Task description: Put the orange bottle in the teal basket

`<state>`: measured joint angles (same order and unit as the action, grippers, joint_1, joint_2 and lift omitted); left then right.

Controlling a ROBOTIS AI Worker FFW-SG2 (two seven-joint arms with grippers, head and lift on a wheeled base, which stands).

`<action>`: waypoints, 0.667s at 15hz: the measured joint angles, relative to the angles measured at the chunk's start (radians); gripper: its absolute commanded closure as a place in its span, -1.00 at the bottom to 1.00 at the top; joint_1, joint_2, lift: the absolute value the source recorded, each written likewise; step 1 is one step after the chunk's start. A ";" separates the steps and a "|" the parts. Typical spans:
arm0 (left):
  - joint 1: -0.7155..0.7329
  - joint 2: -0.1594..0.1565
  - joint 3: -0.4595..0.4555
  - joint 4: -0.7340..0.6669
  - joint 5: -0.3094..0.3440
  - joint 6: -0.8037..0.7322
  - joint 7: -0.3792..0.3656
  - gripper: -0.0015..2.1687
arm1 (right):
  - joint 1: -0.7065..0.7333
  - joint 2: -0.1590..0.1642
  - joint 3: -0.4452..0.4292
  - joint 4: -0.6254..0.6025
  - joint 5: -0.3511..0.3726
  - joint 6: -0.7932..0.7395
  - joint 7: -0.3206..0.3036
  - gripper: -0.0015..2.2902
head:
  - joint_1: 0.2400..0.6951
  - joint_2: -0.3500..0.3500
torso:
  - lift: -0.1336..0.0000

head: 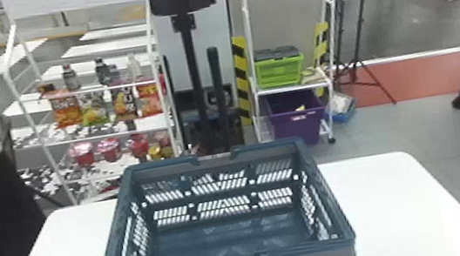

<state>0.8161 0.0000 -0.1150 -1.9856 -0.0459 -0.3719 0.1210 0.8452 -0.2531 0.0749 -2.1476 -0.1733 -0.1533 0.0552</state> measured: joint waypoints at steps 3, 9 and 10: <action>0.000 0.000 0.000 0.000 0.001 0.000 0.000 -0.49 | 0.000 0.000 0.000 0.000 0.000 0.000 0.000 -0.89 | 0.14 0.00 | 1.00; 0.000 0.000 0.000 -0.001 0.001 0.000 -0.001 -0.49 | 0.000 0.002 0.000 0.000 0.000 0.000 0.000 -0.89 | 0.14 0.00 | 1.00; 0.000 0.000 0.000 -0.004 0.001 0.000 -0.001 -0.49 | 0.000 0.002 0.000 0.001 0.000 0.000 0.000 -0.89 | 0.14 0.00 | 1.00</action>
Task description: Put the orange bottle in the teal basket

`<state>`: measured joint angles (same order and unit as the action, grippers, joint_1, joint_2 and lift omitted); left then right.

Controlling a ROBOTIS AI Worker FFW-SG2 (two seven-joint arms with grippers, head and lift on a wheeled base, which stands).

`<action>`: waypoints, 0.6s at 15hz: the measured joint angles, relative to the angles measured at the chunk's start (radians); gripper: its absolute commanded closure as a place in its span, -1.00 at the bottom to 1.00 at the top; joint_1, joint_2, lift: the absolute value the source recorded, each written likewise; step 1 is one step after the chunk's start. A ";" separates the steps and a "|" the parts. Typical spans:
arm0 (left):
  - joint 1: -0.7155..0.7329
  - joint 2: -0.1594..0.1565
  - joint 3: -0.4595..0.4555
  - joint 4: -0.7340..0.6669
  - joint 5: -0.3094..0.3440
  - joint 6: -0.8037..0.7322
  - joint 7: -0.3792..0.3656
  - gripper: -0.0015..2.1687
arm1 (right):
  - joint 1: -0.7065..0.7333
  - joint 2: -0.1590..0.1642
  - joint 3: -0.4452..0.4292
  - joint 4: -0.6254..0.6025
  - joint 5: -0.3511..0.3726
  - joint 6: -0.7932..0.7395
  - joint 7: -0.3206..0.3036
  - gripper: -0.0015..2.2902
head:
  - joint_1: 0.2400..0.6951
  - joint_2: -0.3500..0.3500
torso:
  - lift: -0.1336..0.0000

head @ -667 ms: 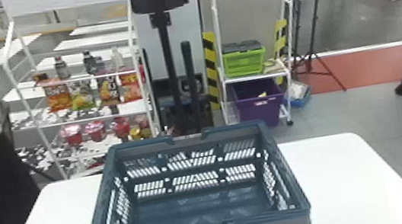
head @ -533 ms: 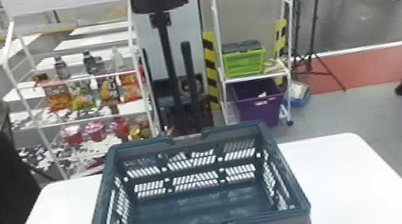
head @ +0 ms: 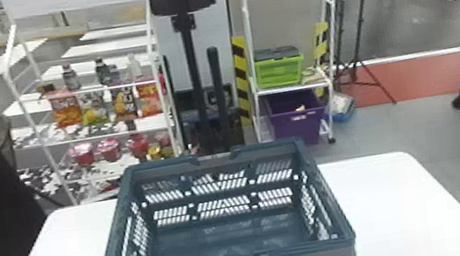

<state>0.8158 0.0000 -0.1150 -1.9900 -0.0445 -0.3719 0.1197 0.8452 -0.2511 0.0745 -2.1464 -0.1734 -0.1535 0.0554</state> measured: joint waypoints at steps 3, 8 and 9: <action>0.004 0.000 0.000 -0.040 -0.008 0.018 0.000 -0.49 | -0.001 0.003 -0.001 0.002 0.001 0.001 0.000 -0.89 | 0.14 0.00 | 1.00; 0.003 0.000 0.006 -0.215 -0.031 0.145 -0.009 -0.50 | -0.003 0.006 -0.001 0.011 0.002 0.001 0.000 -0.89 | 0.14 0.00 | 1.00; -0.005 0.000 0.013 -0.251 -0.033 0.185 -0.014 -0.49 | -0.004 0.007 -0.001 0.013 0.002 0.001 0.000 -0.89 | 0.14 0.00 | 1.00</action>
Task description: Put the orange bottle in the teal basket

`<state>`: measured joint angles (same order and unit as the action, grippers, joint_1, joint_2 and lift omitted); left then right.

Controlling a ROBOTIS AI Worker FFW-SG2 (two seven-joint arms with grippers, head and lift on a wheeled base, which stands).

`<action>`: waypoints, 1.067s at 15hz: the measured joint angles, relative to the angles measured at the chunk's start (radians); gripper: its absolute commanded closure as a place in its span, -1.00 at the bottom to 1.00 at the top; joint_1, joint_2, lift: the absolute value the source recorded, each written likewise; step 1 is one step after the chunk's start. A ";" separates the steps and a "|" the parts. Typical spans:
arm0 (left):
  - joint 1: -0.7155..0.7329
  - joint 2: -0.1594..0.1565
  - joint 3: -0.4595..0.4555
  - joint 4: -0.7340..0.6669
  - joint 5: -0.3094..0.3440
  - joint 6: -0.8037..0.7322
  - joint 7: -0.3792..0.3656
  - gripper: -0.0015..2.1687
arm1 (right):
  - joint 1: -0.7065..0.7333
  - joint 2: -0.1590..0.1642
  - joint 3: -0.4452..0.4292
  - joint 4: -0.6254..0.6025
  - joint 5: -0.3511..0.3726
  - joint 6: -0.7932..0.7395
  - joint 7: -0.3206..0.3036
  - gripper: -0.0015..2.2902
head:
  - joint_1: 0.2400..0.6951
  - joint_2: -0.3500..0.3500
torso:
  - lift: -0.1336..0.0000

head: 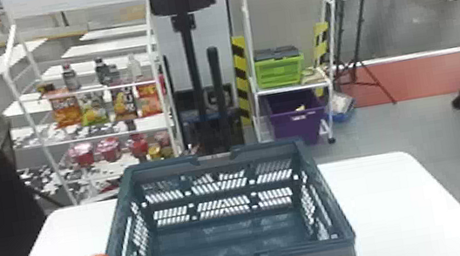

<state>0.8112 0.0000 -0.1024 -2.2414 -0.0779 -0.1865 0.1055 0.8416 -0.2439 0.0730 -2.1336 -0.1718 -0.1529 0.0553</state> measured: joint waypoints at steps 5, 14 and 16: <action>-0.138 0.015 0.024 -0.101 -0.005 0.302 -0.046 -0.49 | -0.004 0.007 0.001 0.004 0.004 -0.001 0.001 -0.89 | 0.14 0.00 | 1.00; -0.618 0.120 0.028 -0.049 -0.008 0.997 -0.322 -0.50 | 0.003 0.019 0.002 0.003 0.024 0.008 0.000 -0.89 | 0.14 0.00 | 1.00; -0.708 0.164 0.007 0.021 -0.008 1.075 -0.370 -0.49 | 0.009 0.023 0.002 -0.001 0.029 0.011 0.000 -0.89 | 0.14 0.00 | 1.00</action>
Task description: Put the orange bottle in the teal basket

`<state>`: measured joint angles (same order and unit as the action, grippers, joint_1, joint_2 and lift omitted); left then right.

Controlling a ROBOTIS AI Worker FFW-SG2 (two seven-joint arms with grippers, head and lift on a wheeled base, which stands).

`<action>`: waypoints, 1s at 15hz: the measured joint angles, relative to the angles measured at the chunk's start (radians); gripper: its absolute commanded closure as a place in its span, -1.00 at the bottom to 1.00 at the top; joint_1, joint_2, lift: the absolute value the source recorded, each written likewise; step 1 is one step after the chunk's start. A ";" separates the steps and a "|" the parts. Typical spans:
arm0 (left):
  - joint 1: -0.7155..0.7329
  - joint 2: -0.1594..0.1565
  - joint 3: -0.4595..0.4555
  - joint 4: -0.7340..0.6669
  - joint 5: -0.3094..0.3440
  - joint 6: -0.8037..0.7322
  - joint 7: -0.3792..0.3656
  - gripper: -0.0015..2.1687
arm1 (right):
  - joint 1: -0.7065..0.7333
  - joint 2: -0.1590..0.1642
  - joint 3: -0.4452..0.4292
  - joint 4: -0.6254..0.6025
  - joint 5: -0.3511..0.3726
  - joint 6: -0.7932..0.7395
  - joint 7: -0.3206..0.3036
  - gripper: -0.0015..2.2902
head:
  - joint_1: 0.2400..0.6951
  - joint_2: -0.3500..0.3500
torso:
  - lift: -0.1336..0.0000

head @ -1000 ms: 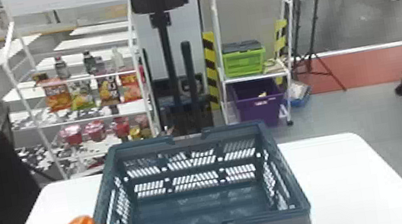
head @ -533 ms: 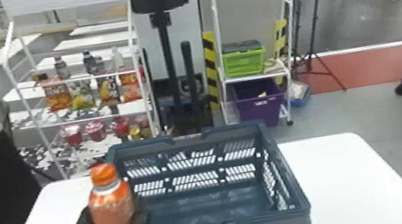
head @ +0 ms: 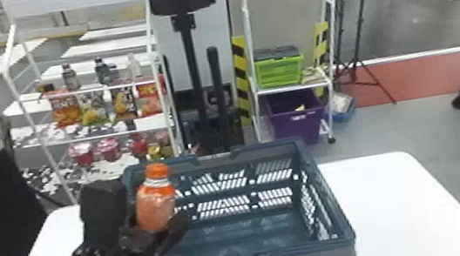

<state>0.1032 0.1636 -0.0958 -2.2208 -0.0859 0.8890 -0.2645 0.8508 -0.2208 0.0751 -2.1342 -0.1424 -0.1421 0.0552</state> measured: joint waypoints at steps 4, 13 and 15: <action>-0.211 0.080 -0.094 0.190 -0.014 0.157 -0.148 -0.50 | 0.013 0.016 -0.001 0.000 0.010 -0.002 0.000 -0.89 | 0.14 0.00 | 1.00; -0.650 0.037 -0.413 0.805 -0.165 0.181 -0.422 -0.50 | 0.031 0.046 -0.001 0.006 0.025 -0.016 0.000 -0.89 | 0.14 0.00 | 1.00; -0.719 -0.007 -0.471 0.953 -0.244 0.154 -0.487 -0.50 | 0.030 0.051 -0.001 0.013 0.025 -0.019 0.000 -0.89 | 0.14 0.00 | 1.00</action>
<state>-0.6154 0.1569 -0.5667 -1.2674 -0.3298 1.0426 -0.7520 0.8808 -0.1702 0.0736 -2.1216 -0.1171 -0.1615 0.0552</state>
